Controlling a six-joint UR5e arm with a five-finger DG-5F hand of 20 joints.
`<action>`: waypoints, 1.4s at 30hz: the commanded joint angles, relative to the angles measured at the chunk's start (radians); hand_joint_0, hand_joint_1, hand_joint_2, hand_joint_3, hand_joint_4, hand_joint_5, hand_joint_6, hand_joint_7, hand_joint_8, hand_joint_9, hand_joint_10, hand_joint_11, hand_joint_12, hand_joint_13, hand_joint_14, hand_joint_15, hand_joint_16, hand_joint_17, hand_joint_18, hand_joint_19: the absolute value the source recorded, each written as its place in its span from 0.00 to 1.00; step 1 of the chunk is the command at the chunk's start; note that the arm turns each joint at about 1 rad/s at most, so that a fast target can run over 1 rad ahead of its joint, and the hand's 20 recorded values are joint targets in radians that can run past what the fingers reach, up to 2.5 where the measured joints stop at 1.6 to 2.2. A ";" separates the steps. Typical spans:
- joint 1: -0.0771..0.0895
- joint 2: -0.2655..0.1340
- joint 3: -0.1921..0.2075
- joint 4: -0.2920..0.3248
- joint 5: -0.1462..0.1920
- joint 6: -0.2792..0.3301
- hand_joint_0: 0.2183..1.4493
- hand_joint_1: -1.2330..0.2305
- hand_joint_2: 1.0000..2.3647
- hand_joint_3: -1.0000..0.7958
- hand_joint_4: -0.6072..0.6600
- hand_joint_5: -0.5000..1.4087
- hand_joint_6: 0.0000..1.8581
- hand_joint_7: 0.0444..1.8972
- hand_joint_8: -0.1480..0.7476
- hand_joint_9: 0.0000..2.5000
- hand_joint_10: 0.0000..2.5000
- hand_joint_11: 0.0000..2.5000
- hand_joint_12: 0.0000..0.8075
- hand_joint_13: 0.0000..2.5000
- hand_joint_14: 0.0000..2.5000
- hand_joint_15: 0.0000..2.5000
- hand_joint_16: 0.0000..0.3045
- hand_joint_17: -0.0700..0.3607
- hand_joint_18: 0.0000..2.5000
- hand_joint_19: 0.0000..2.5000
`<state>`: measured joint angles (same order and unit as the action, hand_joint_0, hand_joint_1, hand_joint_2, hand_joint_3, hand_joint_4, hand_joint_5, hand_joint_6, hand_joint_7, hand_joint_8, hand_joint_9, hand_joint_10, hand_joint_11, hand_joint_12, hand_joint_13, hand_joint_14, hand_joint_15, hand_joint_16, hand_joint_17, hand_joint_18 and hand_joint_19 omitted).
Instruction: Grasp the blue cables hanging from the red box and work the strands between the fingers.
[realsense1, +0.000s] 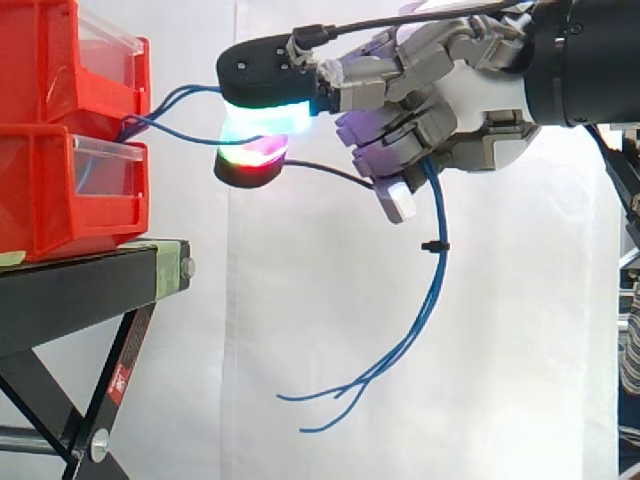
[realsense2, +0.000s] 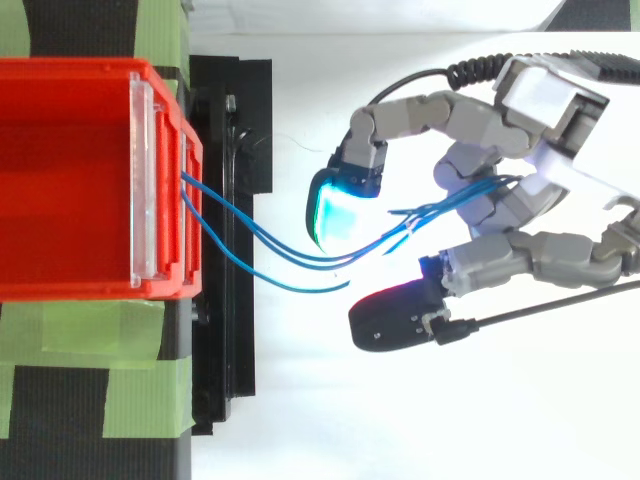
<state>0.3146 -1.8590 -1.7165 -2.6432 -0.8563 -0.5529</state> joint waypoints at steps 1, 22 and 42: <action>0.000 0.001 0.000 0.008 0.013 0.019 0.49 0.36 0.01 0.21 0.64 0.32 0.31 0.61 0.76 0.71 1.00 1.00 0.85 0.78 1.00 0.68 0.80 0.58 1.00 0.24; 0.003 0.000 0.009 0.045 0.013 0.002 0.48 0.36 0.01 0.20 0.65 0.32 0.30 0.61 0.76 0.71 1.00 1.00 0.85 0.78 1.00 0.68 0.80 0.58 1.00 0.24; 0.000 0.001 0.009 0.045 0.011 0.002 0.54 0.37 0.01 0.37 0.68 0.35 0.32 0.58 0.76 0.71 1.00 1.00 0.85 0.78 1.00 0.68 0.80 0.58 1.00 0.24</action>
<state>0.3145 -1.8580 -1.7073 -2.5982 -0.8453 -0.5507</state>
